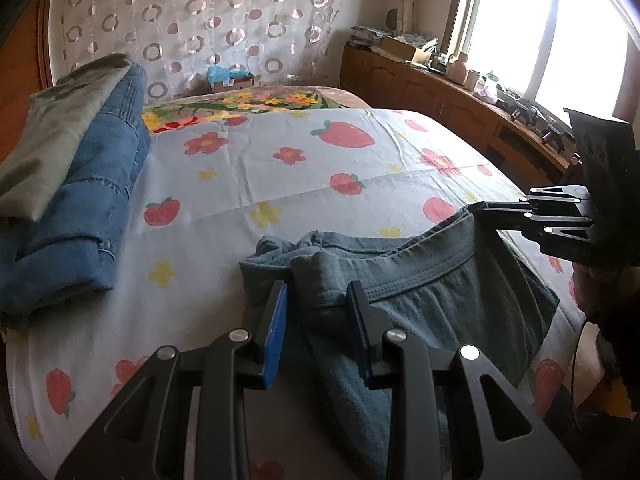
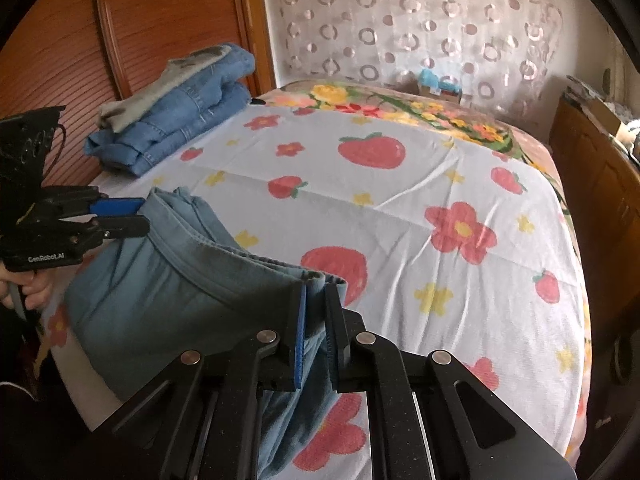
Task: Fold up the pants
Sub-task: 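Grip the folded teal shorts with both tools and lift them off the bed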
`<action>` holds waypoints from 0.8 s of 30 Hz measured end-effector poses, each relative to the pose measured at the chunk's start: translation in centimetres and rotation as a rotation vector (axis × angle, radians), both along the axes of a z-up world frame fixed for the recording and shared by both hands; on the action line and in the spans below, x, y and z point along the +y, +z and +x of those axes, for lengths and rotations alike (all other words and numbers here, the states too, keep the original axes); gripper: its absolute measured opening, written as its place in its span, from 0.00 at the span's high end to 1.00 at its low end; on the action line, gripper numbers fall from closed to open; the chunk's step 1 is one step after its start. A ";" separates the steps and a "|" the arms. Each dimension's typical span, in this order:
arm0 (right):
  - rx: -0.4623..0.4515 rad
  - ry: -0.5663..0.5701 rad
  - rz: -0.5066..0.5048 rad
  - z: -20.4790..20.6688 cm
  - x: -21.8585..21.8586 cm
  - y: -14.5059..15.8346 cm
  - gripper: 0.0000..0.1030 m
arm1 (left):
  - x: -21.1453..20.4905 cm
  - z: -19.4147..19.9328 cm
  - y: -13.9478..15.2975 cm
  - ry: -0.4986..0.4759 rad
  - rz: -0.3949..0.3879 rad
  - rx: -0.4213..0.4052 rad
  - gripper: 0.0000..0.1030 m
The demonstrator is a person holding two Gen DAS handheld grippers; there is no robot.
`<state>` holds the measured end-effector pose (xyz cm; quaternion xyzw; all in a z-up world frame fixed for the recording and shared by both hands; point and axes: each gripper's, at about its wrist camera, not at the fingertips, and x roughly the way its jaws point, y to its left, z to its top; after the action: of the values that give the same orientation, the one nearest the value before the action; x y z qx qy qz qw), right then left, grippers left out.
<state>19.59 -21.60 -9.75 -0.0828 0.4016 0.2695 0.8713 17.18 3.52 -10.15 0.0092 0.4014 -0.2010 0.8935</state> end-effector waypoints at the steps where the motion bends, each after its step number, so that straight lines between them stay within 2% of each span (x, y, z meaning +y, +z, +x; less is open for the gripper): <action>1: 0.000 0.000 0.001 0.0 0.0 0.0 0.94 | 0.0 0.0 0.0 0.001 -0.001 0.000 0.72; 5: 0.009 -0.006 0.005 0.1 -0.1 -0.2 0.93 | 0.1 0.0 -0.2 0.003 -0.007 0.003 0.72; 9: 0.012 -0.021 0.001 -0.1 -0.3 -0.1 0.80 | 0.2 0.0 -0.2 0.004 -0.010 0.006 0.72; 14: 0.019 -0.046 0.008 -1.1 -1.0 0.3 0.70 | 0.2 0.0 -0.5 0.009 -0.006 0.009 0.72; 19: 0.032 -0.054 0.025 -3.4 -1.7 0.6 0.68 | 0.3 0.1 -0.7 0.012 -0.009 0.014 0.71; 22: 0.047 -0.060 0.025 -4.3 -1.9 0.1 0.64 | 0.3 0.1 -0.7 0.021 -0.004 0.016 0.66; 24: 0.056 -0.071 0.023 -4.6 -1.9 -0.3 0.53 | 0.3 0.1 -0.7 0.024 -0.001 0.017 0.64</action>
<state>15.02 -23.48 -10.08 -0.0507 0.4253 0.2451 0.8697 17.29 3.85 -10.84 0.0021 0.4087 -0.1904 0.8926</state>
